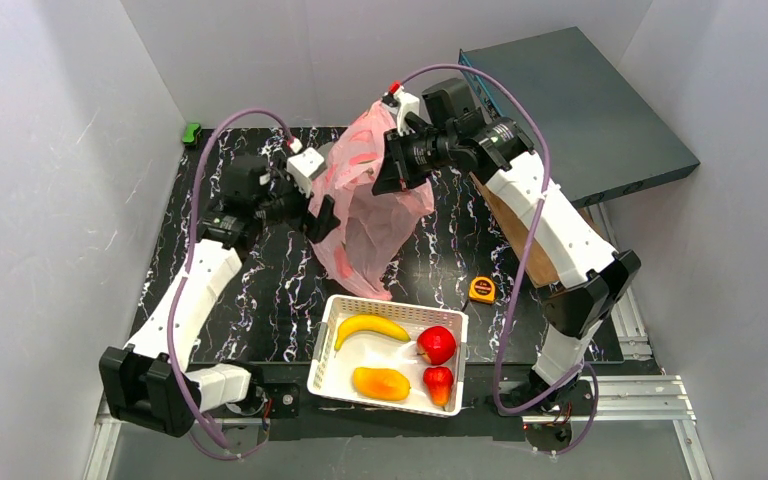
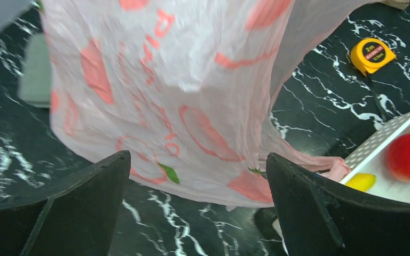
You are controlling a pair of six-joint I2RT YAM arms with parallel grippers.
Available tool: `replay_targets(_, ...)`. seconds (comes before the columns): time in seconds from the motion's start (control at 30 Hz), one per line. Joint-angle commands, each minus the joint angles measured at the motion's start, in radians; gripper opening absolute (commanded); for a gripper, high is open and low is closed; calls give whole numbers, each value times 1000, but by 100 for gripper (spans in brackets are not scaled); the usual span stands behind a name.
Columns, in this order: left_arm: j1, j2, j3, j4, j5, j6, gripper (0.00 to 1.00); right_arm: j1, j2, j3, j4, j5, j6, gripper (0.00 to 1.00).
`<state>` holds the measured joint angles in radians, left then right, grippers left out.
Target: Place the fake fruits into the plastic bag and tie a complex knot
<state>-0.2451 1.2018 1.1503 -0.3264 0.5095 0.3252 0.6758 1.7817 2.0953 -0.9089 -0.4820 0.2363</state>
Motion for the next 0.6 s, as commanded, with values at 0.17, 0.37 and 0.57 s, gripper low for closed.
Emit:
replay_targets(0.17,-164,-231,-215,291,-194,-259,98,0,-104,-54,134,59,205,1)
replay_targets(0.37,-222,-122,-188,442,-264,-246,98,-3,-111,-64,154,-199,124,1)
replay_targets(0.57,-234,-23,-160,617,-108,-170,98,-10,-152,-74,96,-347,-26,1)
